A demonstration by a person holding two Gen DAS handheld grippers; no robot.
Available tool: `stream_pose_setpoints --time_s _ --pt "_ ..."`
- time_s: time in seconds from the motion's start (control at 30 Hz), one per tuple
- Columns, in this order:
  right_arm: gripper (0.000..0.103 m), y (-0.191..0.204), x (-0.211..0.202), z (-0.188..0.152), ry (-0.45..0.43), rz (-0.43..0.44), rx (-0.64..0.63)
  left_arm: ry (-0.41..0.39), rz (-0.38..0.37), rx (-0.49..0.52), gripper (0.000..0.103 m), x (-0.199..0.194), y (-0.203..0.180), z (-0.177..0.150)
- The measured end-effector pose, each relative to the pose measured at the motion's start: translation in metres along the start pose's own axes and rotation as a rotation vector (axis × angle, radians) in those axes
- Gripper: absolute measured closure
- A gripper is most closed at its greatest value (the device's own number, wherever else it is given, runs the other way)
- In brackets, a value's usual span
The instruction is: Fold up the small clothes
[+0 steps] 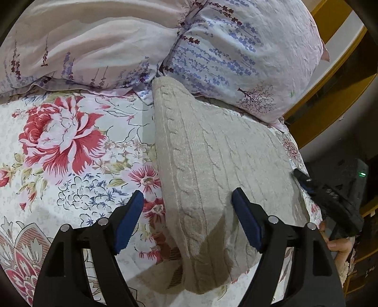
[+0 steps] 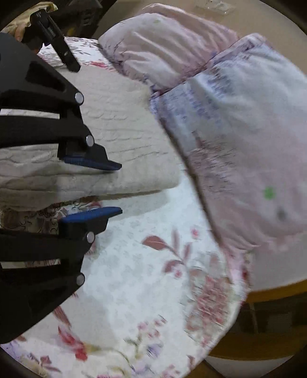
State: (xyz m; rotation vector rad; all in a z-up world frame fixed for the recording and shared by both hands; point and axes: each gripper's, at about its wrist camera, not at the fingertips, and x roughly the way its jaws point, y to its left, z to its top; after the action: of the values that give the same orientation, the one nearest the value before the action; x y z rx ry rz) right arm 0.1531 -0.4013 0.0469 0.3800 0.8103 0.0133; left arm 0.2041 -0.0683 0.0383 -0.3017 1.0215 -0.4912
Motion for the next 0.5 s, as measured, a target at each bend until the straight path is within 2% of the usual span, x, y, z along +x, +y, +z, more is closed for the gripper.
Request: stream_pose_setpoints --time_s 0.07,0.23,0.4,0.5 --pt "0.068 0.008 -0.01 0.0 -0.027 0.016 -0.039 0.001 0.0 -0.005 0.024 0.0 0.001 0.0" --pt "0.069 0.031 -0.013 -0.005 -0.021 0.054 -0.142 0.001 0.004 0.004 0.024 0.001 -0.002 0.001" --pt "0.069 0.037 -0.012 -0.009 -0.014 0.048 -0.164 0.016 -0.024 0.0 0.024 0.003 -0.007 0.0" --pt "0.058 0.033 -0.012 -0.01 -0.019 0.019 -0.157 0.026 -0.031 0.007 0.024 0.007 -0.011 0.001"
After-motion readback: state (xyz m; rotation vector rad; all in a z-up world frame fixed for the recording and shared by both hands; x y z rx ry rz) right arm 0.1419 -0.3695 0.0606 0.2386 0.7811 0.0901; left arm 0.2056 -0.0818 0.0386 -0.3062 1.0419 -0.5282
